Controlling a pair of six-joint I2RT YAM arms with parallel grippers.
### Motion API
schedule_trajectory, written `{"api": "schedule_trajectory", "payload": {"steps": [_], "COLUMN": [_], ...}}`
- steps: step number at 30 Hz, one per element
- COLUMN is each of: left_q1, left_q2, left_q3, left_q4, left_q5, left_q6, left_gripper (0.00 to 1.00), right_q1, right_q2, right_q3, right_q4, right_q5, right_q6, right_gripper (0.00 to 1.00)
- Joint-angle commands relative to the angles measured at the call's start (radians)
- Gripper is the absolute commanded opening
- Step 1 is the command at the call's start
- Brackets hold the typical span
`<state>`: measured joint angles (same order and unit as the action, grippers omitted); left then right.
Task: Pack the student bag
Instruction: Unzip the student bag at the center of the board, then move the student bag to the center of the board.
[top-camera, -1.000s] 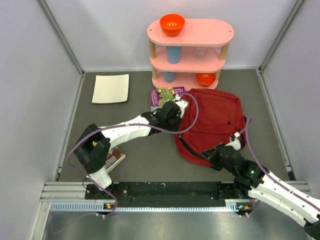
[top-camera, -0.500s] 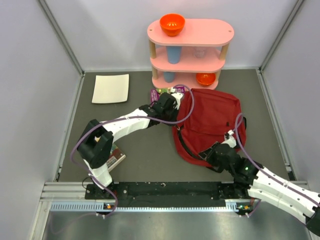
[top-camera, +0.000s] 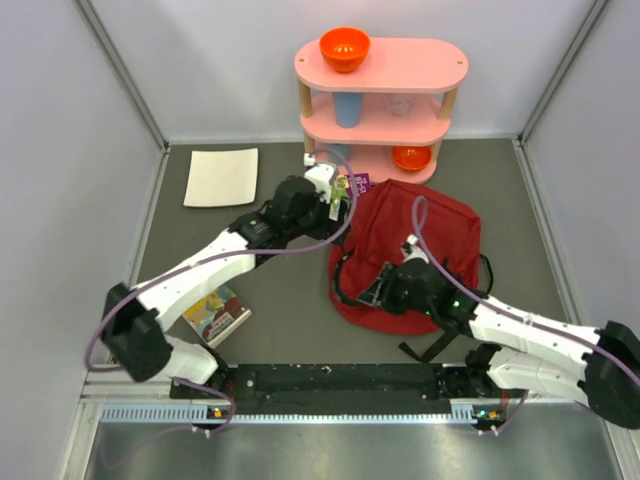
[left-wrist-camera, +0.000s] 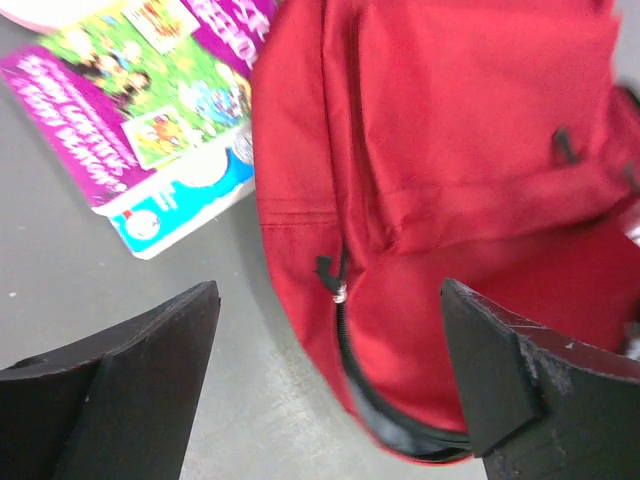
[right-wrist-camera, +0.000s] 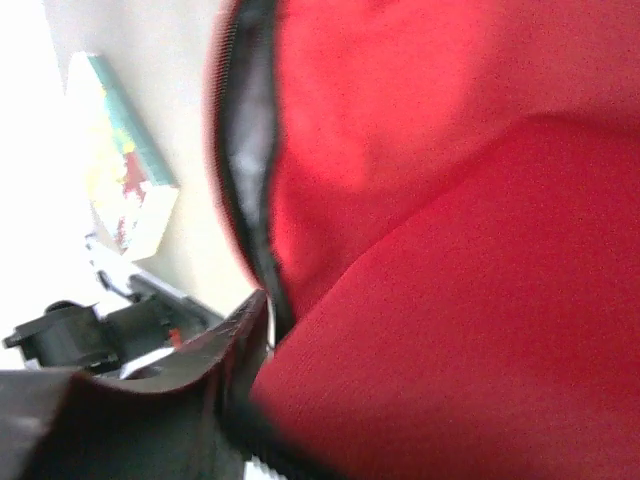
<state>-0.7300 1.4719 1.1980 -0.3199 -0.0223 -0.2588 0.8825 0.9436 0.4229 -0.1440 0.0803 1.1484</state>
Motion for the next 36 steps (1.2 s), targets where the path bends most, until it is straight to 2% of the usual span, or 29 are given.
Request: {"api": "schedule_trajectory", "payload": {"steps": [1,2,3,4,7,11,15,18,22,30,36], "left_q1": [0.012,0.015,0.02,0.024,0.041,0.064,0.104,0.118,0.119,0.121,0.121], "left_q2": [-0.154,-0.195,-0.215,-0.235,-0.317,-0.43,-0.479,-0.47,-0.45,-0.447,-0.461], "left_q3": [-0.057,-0.089,-0.107,-0.129,-0.21,-0.303,-0.336,-0.327,-0.311,-0.314,-0.324], "left_q4": [-0.005,-0.013,-0.024,-0.031,-0.051,-0.08,-0.088,-0.1,-0.114,-0.111,-0.133], "left_q5": [-0.105,-0.126,-0.134,-0.139,-0.165,-0.203,-0.182,-0.143,-0.11,-0.082,-0.096], "left_q6": [-0.007,-0.013,-0.028,-0.039,-0.077,-0.125,-0.155,-0.163,-0.184,-0.214,-0.215], "left_gripper": [0.99,0.99,0.99,0.99,0.99,0.99,0.99,0.99,0.99,0.99,0.99], "right_q1": [0.039,0.053,0.064,0.07,0.075,0.075,0.073,0.069,0.065,0.065,0.068], "right_q2": [0.128,0.135,0.135,0.121,0.062,-0.046,-0.092,-0.085,-0.025,0.148,0.254], "right_q3": [0.19,0.207,0.221,0.25,0.304,0.338,0.367,0.39,0.418,0.453,0.479], "right_q4": [0.147,0.111,0.094,0.075,-0.05,-0.202,-0.284,-0.305,-0.33,-0.361,-0.388], "right_q5": [-0.157,-0.162,-0.159,-0.154,-0.134,-0.021,0.084,0.081,-0.03,-0.166,-0.152], "right_q6": [-0.128,-0.139,-0.157,-0.202,-0.3,-0.401,-0.525,-0.614,-0.766,-0.895,-0.949], "right_gripper": [0.45,0.54,0.66,0.7,0.72,0.75,0.78,0.8,0.8,0.76,0.68]}}
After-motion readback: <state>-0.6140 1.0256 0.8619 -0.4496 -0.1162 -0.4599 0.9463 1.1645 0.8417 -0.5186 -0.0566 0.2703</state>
